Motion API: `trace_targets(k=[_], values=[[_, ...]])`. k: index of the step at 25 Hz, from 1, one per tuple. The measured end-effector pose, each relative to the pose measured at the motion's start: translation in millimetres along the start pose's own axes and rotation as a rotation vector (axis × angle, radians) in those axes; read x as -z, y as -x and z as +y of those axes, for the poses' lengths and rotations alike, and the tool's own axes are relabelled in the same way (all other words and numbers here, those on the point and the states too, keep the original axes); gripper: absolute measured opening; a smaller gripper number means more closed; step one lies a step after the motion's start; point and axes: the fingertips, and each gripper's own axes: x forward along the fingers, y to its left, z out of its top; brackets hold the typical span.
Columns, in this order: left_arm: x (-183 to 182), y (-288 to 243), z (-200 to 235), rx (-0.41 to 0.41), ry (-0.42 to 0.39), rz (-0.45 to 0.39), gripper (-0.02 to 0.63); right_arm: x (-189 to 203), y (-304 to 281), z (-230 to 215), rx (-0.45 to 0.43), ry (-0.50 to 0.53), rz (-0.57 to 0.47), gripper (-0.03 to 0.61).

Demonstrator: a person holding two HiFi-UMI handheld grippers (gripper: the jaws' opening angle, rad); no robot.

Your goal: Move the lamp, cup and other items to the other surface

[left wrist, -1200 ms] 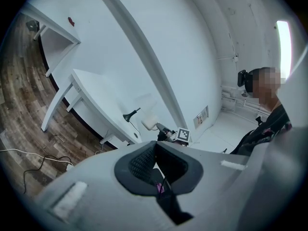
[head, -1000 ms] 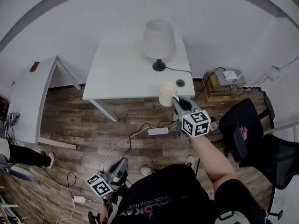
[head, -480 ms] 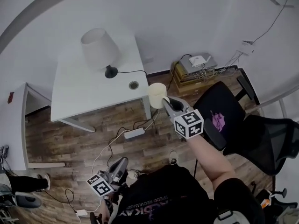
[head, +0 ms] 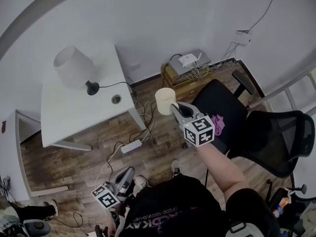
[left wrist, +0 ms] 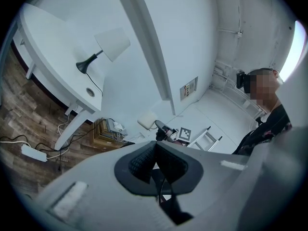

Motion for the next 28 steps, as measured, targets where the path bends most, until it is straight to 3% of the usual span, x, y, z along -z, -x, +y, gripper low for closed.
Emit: trace_targets(k=[6, 20, 28], values=[[6, -31, 0, 0.054, 0.006, 0.093, -0.008, 4, 26, -39, 0.096, -0.030, -0.016, 0.048], [42, -104, -8, 0.153, 0.030, 0.342, -0.008, 56, 140, -170, 0.439, -0.165, -0.014, 0.048], [69, -153, -12, 0.123, 0.054, 0.411, -0.008, 103, 189, -262, 0.563, -0.237, 0.036, 0.048]])
